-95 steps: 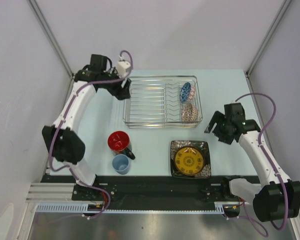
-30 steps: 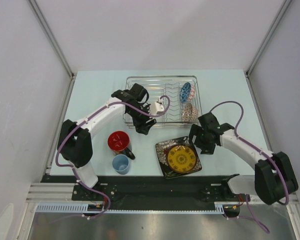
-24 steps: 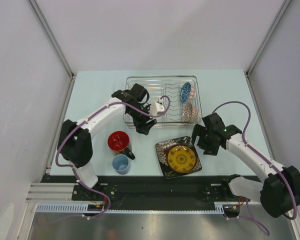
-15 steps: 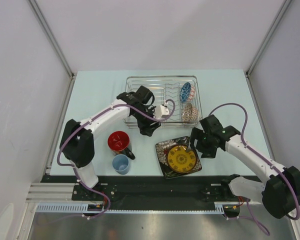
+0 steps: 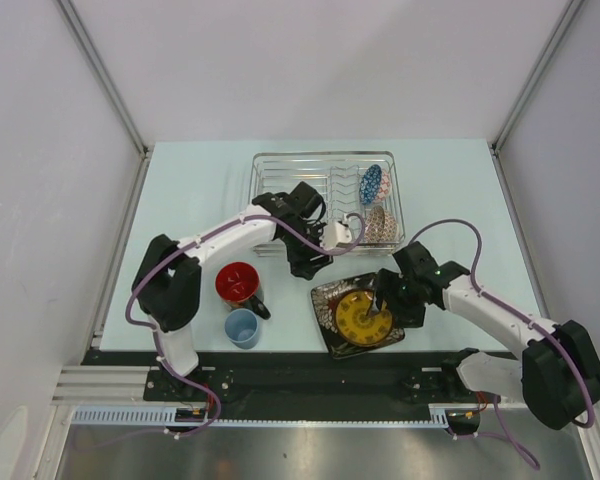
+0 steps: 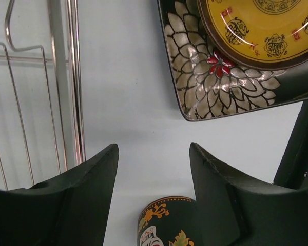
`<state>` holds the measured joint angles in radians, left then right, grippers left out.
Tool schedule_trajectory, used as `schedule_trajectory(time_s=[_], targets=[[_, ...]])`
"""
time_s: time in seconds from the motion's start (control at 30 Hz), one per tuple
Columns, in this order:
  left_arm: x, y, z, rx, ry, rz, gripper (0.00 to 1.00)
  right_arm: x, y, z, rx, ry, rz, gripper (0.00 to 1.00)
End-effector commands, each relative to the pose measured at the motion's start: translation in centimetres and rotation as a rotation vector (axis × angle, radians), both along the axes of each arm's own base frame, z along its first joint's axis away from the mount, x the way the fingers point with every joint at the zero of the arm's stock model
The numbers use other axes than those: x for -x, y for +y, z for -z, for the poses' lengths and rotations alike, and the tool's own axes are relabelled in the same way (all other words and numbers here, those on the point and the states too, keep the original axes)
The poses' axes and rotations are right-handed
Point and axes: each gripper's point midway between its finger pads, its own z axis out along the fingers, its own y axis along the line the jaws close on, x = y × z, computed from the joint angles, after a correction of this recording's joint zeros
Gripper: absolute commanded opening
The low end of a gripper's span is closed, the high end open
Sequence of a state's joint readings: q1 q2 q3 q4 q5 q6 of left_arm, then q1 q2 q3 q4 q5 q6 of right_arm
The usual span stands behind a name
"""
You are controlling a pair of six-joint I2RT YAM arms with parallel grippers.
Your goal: Load the mixed dishes into the dish rack
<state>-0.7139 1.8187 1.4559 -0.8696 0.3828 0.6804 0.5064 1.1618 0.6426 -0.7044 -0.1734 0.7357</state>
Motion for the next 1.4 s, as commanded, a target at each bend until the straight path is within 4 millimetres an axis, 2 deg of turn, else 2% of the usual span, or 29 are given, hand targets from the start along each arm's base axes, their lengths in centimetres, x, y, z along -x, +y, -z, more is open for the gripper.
schedule_trajectory(time_s=[0.0,0.27,0.37,0.67,0.97,1.2,1.37], targets=[[0.0,-1.2,-0.1,0.014,-0.035,0.023,0.63,0.1,-0.3,1.4,0.018,0.001,0.001,0.82],[-0.3,-2.5,0.5,0.015,-0.034,0.033,0.62,-0.6,0.4,2.0,0.002,-0.012,0.008,0.79],[-0.2,-2.8,0.9,0.014,-0.026,0.034,0.62,-1.1,0.8,2.0,-0.009,-0.025,0.008,0.74],[0.4,-1.7,2.4,-0.025,-0.022,0.031,0.61,-1.5,1.7,3.9,-0.031,-0.022,-0.002,0.45],[0.5,-1.4,2.8,-0.032,-0.021,0.027,0.61,-1.4,1.6,5.2,-0.024,-0.005,-0.015,0.30],[1.3,0.1,3.0,-0.073,-0.037,0.105,0.61,-1.4,1.4,5.0,-0.018,-0.010,-0.009,0.29],[2.6,2.2,3.5,-0.126,-0.050,0.235,0.67,-1.4,1.1,4.9,-0.013,-0.010,-0.004,0.30]])
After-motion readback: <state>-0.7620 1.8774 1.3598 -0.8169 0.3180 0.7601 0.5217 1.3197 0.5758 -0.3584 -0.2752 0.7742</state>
